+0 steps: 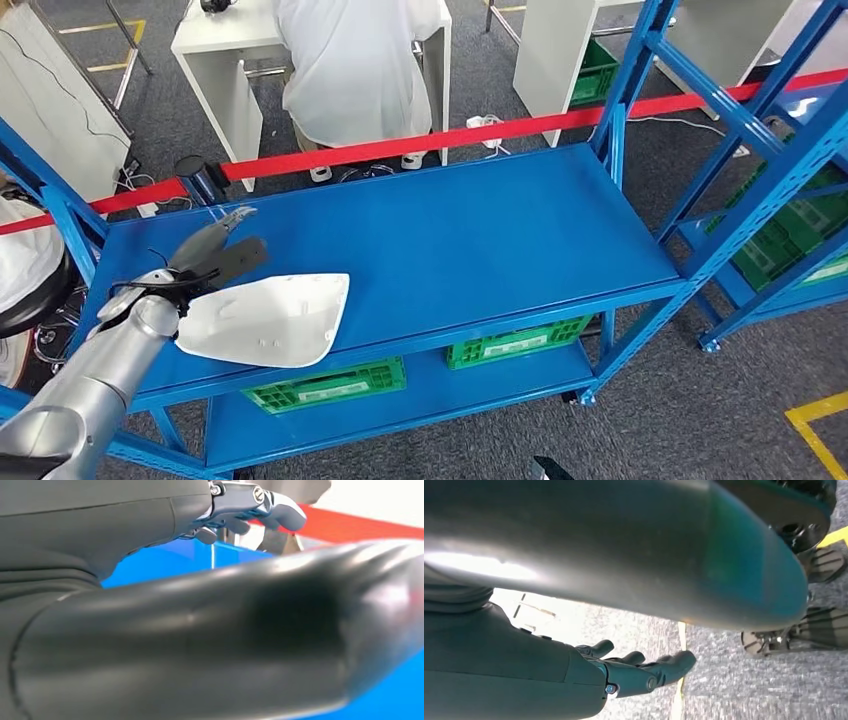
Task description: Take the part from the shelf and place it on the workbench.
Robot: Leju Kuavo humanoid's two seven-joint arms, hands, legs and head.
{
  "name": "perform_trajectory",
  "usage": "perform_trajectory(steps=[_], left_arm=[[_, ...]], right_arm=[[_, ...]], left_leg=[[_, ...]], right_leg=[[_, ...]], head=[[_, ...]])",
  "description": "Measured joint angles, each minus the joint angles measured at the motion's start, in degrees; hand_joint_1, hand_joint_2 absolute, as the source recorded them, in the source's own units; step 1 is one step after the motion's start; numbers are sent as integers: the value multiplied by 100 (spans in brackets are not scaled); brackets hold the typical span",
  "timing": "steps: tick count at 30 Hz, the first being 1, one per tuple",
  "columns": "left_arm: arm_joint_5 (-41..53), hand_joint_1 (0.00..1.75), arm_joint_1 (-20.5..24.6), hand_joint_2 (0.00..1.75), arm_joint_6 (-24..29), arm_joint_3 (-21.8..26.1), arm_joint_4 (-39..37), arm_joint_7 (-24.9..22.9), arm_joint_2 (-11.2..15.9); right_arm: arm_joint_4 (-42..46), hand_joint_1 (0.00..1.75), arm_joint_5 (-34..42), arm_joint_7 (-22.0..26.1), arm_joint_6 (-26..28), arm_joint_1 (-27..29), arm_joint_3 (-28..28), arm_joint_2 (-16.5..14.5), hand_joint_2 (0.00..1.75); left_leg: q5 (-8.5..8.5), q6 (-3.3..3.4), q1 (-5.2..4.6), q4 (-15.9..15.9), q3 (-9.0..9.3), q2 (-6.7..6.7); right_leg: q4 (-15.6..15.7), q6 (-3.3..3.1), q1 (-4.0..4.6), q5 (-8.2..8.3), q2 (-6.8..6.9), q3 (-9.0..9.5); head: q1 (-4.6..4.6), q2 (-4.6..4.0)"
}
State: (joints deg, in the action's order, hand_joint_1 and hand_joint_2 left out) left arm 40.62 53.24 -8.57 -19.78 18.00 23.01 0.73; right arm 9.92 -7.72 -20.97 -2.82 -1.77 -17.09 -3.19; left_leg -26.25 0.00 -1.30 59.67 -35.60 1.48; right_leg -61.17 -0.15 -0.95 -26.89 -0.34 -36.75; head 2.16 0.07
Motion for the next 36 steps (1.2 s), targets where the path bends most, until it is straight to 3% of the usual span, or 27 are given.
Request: perform_trajectory(steps=[1,3,6,8,9,11,13,14,15,18,19,23,28,36], left_arm=[[-10,0,-15,175,-7,-23,2,-55,-5],[-54,0,-25,175,-20,-67,5,-109,-10],[-121,0,-66,175,-19,-116,4,-87,-8],[-129,0,-123,175,7,-155,2,-68,-8],[-132,0,-140,175,20,-177,2,-54,-8],[-142,0,-145,175,32,-219,6,-28,-8],[-150,0,-135,175,37,-250,11,-18,-11],[-152,0,-134,175,37,-267,11,-18,-14],[-154,0,-133,175,38,-290,11,-20,-18],[-163,0,-138,175,38,-350,9,-30,-26],[-170,0,-139,175,38,-363,9,-33,-28],[-202,0,-142,175,47,-396,8,-41,-31],[-186,0,-143,175,-54,-485,6,-27,-6],[-69,0,-142,175,-784,-727,-6,175,43]], right_arm=[[0,0,-10,-2,-1,-1,0,0,0],[0,0,-34,-1,-7,-9,0,1,0],[0,0,-59,4,-15,-15,0,2,0],[0,0,-69,3,-15,-13,0,2,0],[0,0,-75,2,-15,-14,0,2,0],[0,0,-85,1,-15,-16,0,2,0],[0,0,-89,9,-10,-23,0,2,0],[0,0,-91,13,-7,-24,0,2,0],[0,0,-94,16,-3,-24,0,4,0],[0,0,-111,7,0,-18,0,10,0],[0,0,-118,3,0,-22,0,11,0],[0,0,-138,0,-1,-31,0,19,0],[0,0,-156,-1,-22,-29,0,20,0],[0,0,-177,-1,-18,-28,0,20,0]], left_leg=[[-18,-26,5,12,0,-6],[-158,-99,23,236,-87,-38],[-562,-202,95,1216,-586,-79],[-552,-234,142,1500,-785,-90],[-401,-242,160,1333,-729,-96],[-27,-251,180,605,-384,-114],[120,-210,162,63,-102,-116],[103,-181,148,-22,-55,-110],[110,-148,141,-52,-43,-101],[136,-108,146,-91,-36,-74],[135,-93,146,-94,-33,-64],[119,-33,140,-93,-21,-50],[111,-1,127,-89,-19,-51],[109,2,129,-94,-6,-53]], right_leg=[[17,-29,-5,2,2,15],[56,-89,-25,5,5,68],[76,-138,-34,-22,8,124],[74,-130,-46,-42,10,143],[73,-114,-57,-54,10,155],[73,-64,-80,-83,10,193],[79,13,-84,-105,10,215],[96,51,-78,-106,10,222],[112,49,-70,-102,9,228],[182,-64,-55,-82,18,271],[208,-75,-55,-76,26,291],[286,-32,-56,-54,39,351],[331,132,-71,-41,40,375],[332,184,-68,-42,40,377]], head=[[3,0],[-19,0],[-45,0],[-46,0],[-46,0],[-45,0],[-51,0],[-53,0],[-55,0],[-50,0],[-49,0],[-49,0],[-50,0],[-52,0]])
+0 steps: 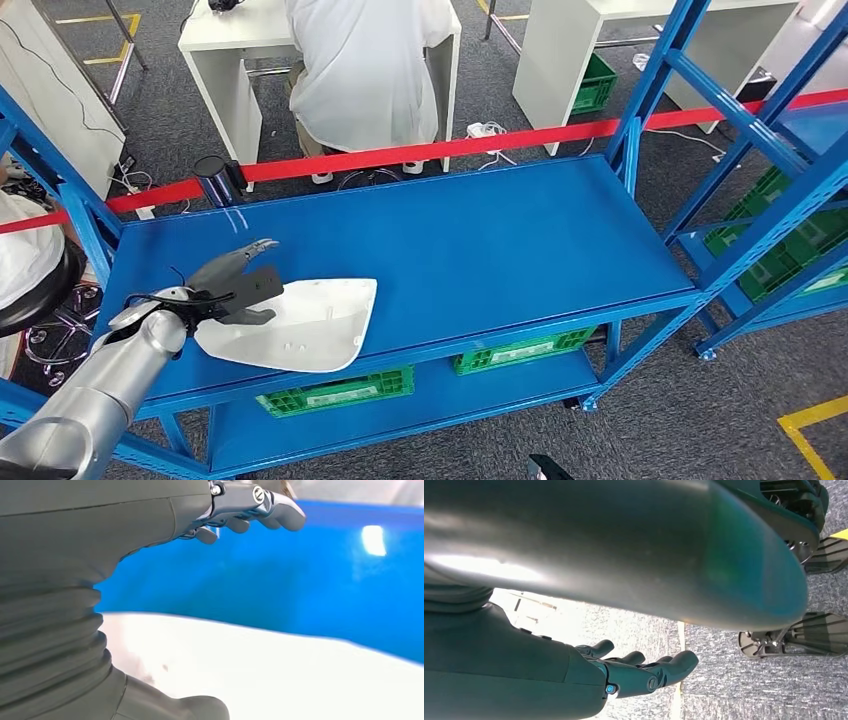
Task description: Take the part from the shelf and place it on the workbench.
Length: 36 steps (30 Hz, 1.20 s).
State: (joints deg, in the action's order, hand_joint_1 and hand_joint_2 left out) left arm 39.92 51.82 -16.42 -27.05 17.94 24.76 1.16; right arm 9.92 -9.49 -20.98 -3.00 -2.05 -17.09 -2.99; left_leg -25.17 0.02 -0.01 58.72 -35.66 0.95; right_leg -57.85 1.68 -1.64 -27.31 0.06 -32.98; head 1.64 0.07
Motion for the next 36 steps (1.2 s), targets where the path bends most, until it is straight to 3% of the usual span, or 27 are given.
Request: perform_trajectory(steps=[10,14,36], left_arm=[[90,3,-22,175,-952,-605,-8,214,50],[59,175,-26,175,-1175,-877,-10,196,40],[-249,175,-71,175,-1306,-1079,-2,360,54]], right_arm=[[0,0,-50,0,11,0,-14,0,0],[0,0,-75,0,11,-2,-66,0,0],[0,0,-118,0,7,0,-101,0,0]], left_leg=[[4,-6,3,-17,11,-1],[1,-7,2,-18,28,1],[-9,-13,1,-35,83,0]], right_leg=[[-1,-5,3,-4,0,2],[-1,-2,2,-15,1,22],[-1,-6,2,-27,0,66]], head=[[0,0],[0,0],[0,0]])
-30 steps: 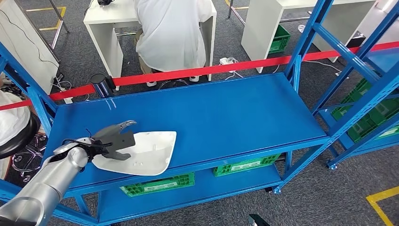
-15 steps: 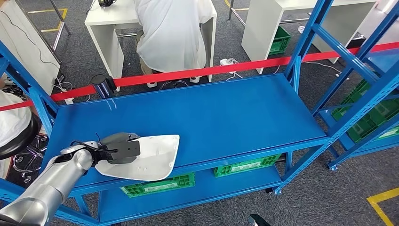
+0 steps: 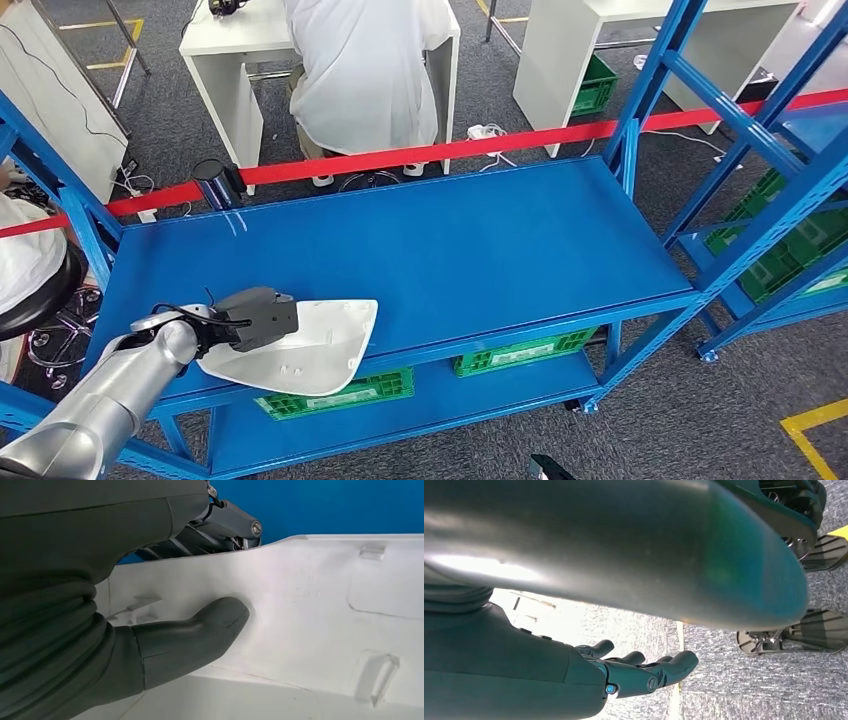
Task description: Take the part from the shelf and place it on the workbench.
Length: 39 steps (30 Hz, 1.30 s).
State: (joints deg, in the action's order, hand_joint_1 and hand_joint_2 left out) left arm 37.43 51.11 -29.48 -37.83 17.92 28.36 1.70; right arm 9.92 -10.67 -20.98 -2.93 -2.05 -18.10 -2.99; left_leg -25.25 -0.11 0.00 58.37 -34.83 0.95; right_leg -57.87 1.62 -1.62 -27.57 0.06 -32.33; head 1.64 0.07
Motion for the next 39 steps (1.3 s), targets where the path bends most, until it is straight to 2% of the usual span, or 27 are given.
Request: perform_trajectory(steps=[13,21,27,30,34,39], left_arm=[[-198,175,-37,175,55,0,9,228,68],[-402,175,-190,175,665,2,93,403,54],[-1140,175,-276,175,1431,197,242,509,-57],[-1675,175,-273,175,1678,484,510,613,-132],[-2321,175,-271,175,1707,835,1017,680,-173],[-3173,175,-297,175,1552,1141,2297,607,-77]], right_arm=[[0,0,-13,0,-9,0,-1,0,0],[0,0,33,0,-7,-1,-43,0,0],[0,0,52,0,11,0,-90,0,0],[0,0,51,0,13,0,-134,0,0],[0,0,46,0,21,2,-151,0,0],[0,0,43,0,23,5,-191,0,0]], left_leg=[[-3,-4,0,-8,0,0],[-4,-5,0,-9,0,0],[-3,-5,0,-9,-3,0],[-4,-5,0,-9,-4,0],[-5,-7,0,-9,-4,-1],[-5,-7,0,-10,-8,0]], right_leg=[[0,-5,0,-7,0,-4],[0,-8,-1,-10,3,-6],[0,-8,-1,-10,3,-10],[0,-8,-1,-10,2,-11],[0,-8,0,-10,0,-13],[0,-8,1,-10,1,-14]], head=[[0,0],[0,0],[0,0],[0,0],[0,0],[1,0]])
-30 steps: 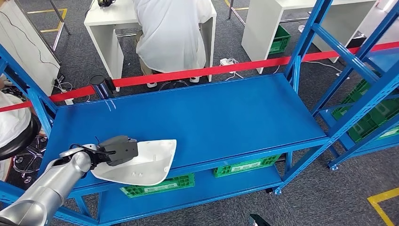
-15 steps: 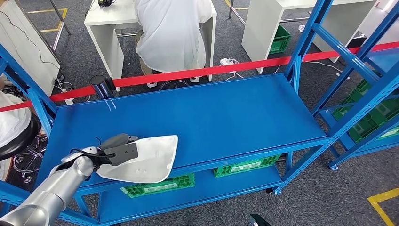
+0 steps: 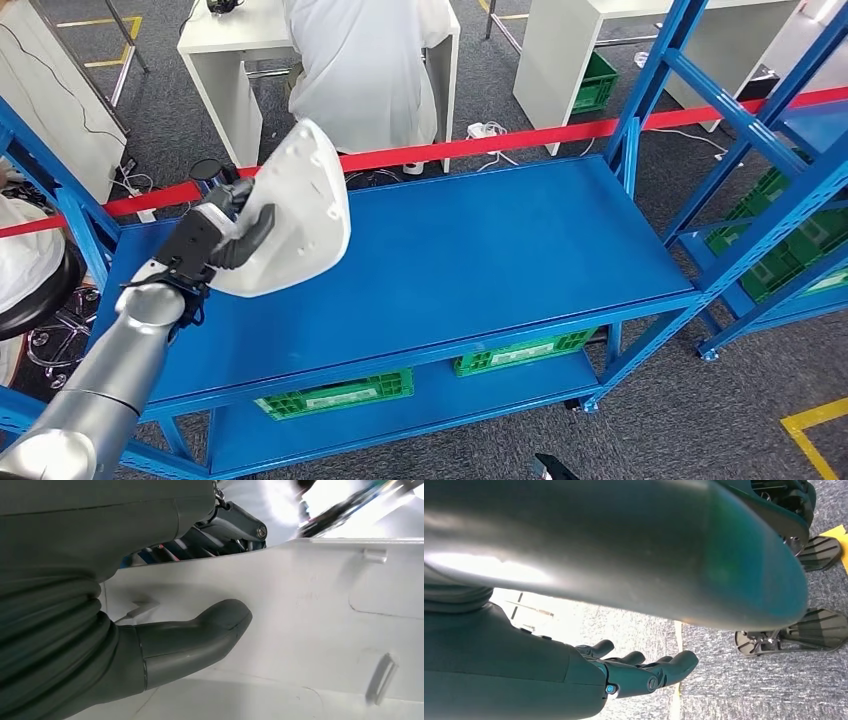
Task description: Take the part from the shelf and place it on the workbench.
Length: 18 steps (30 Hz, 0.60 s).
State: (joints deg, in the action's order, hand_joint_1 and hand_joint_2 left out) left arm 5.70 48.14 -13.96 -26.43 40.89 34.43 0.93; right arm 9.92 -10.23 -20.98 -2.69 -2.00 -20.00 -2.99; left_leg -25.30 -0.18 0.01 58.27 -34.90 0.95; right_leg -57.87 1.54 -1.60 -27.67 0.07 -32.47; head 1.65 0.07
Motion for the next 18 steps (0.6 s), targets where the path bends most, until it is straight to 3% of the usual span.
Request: perform_trajectory(steps=[7,11,13,15,17,18], left_arm=[[-594,175,-314,175,-111,342,1661,-171,255],[-666,175,-531,175,-127,512,2345,-355,376],[-649,175,-628,175,-132,571,2591,-407,395],[-620,175,-712,175,-151,605,2755,-443,399],[-582,175,-813,175,-174,616,2858,-460,400],[-560,175,-865,175,-183,619,2896,-469,401]], right_arm=[[0,0,-21,0,0,3,-86,0,0],[0,0,-63,0,-13,2,-93,-2,0],[0,0,-85,0,-21,2,-93,-2,0],[0,0,-103,0,-29,1,-93,-2,0],[0,0,-109,0,-30,1,-93,-4,0],[0,0,-114,0,-30,1,-93,-4,0]], left_leg=[[-8,8,-11,7,-2,-2],[-9,75,-35,0,6,-2],[61,126,-13,-83,41,-16],[104,166,-4,-136,48,-31],[111,179,-19,-113,9,-33],[111,179,-25,-90,-16,-33]], right_leg=[[7,6,-8,1,1,2],[38,78,-43,17,2,20],[-60,93,-43,-77,-1,-15],[-586,82,-32,-428,-5,-238],[-1367,81,-15,-786,-7,-580],[-1590,81,-12,-832,-7,-673]], head=[[-2,0],[-3,0],[2,0],[13,0],[21,0],[20,0]])
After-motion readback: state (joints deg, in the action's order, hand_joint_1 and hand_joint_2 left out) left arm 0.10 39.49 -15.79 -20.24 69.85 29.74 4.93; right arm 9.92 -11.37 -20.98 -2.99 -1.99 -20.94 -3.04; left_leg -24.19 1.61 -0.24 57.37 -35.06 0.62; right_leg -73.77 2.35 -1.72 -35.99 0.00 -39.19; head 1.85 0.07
